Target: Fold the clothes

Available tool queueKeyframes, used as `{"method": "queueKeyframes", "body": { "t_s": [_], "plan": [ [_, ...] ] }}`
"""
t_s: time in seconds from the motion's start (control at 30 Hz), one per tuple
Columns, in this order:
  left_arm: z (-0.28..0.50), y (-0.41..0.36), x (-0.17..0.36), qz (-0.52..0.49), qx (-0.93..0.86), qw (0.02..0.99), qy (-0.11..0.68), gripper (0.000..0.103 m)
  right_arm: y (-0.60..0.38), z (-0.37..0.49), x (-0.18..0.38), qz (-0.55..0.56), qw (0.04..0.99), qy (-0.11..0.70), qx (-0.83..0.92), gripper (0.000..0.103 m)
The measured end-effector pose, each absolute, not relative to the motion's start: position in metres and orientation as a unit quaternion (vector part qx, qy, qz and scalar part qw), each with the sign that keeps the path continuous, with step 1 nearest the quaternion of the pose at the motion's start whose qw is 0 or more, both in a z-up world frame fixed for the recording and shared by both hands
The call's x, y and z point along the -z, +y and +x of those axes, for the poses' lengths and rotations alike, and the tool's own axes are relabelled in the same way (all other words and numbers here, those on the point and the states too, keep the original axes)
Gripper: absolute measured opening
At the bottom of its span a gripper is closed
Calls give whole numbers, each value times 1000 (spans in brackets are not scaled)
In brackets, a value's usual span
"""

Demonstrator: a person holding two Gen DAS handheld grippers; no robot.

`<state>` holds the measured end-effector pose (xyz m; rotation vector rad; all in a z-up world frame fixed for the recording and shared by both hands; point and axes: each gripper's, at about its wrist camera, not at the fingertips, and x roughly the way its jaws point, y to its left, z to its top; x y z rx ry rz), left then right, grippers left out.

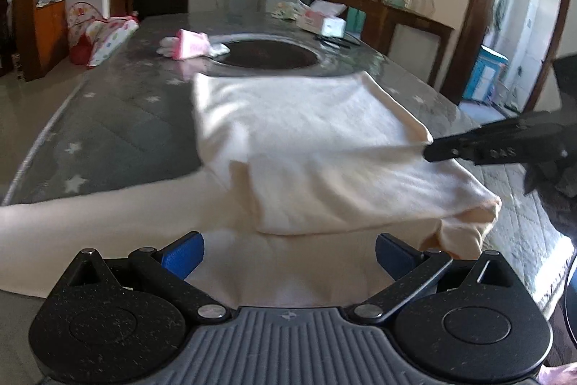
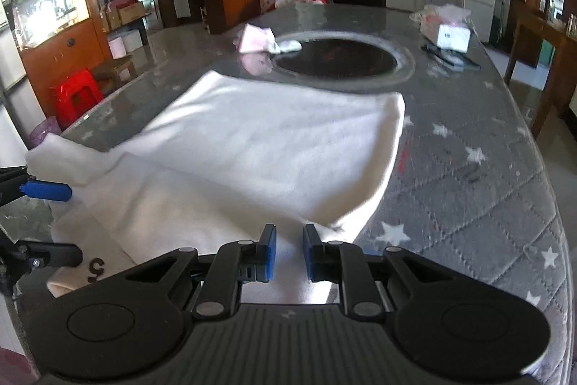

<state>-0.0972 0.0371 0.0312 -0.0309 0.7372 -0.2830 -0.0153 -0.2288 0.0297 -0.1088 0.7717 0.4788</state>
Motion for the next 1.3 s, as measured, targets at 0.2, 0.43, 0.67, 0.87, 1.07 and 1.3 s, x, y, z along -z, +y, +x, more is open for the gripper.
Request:
{"method": "queueKeyframes", "body": {
  "t_s": [0.2,0.43,0.67,0.87,1.07,1.3],
  "plan": [
    [-100,77,-39,-52,78,933,347,103,-218,-18,-27,-56,893,372,-247,29],
    [-108,142,-43,-97,-50,939,325,103,-213,-20,-25,-51,891,373,-253,29],
    [-117,195,-36,-157,-150,926,310,103,-208,-24,-27,-56,890,370,-259,30],
    [-114,206,-30,-172,-166,920,311,102,-207,-26,-26,-56,889,372,-261,30],
    [-111,209,-25,-187,-158,916,317,87,-207,-28,-25,-57,888,375,-260,31],
    [-113,216,-21,-212,-172,911,309,73,-209,-29,-24,-55,888,376,-260,31]
  ]
}}
